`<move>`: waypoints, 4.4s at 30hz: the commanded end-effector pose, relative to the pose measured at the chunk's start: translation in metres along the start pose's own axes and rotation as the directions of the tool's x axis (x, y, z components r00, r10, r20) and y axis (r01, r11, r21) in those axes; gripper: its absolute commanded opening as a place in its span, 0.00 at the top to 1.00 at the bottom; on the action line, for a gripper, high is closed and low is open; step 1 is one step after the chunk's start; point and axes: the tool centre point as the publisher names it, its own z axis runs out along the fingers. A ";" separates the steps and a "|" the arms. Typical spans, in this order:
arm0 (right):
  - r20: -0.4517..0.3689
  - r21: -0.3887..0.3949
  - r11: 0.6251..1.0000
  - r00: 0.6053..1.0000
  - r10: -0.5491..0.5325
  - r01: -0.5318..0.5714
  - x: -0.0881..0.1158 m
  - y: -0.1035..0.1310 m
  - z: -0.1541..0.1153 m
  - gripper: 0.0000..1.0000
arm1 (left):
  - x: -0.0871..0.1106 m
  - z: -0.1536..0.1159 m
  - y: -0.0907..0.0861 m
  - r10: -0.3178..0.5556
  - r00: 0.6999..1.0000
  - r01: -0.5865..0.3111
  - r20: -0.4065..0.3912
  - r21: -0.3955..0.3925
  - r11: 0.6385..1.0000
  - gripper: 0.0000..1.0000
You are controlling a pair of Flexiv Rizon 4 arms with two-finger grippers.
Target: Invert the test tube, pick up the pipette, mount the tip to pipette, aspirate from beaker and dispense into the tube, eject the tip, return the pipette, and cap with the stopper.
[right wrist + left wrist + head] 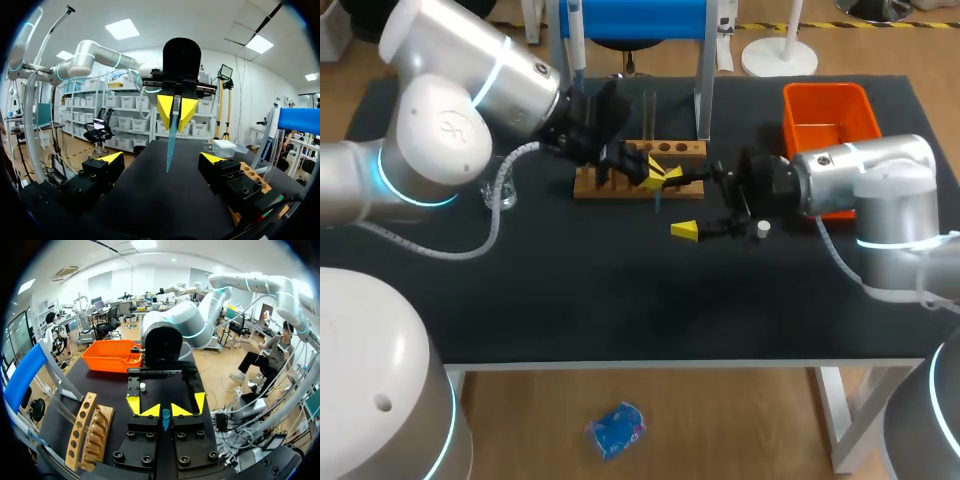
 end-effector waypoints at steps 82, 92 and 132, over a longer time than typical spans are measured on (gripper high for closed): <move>-0.029 -0.020 1.000 1.000 0.003 -0.004 -0.012 0.004 0.026 1.00 | -0.007 -0.006 0.003 -0.017 0.997 0.014 0.075 0.034 0.999 0.00; 0.001 -0.016 1.000 1.000 0.016 -0.016 0.003 -0.001 0.006 1.00 | -0.014 -0.020 -0.002 -0.016 0.990 0.009 0.142 0.050 0.999 0.00; 0.025 -0.012 0.999 0.999 0.043 -0.043 0.037 -0.019 -0.072 1.00 | -0.014 -0.020 -0.002 -0.016 0.990 0.009 0.142 0.050 0.999 0.00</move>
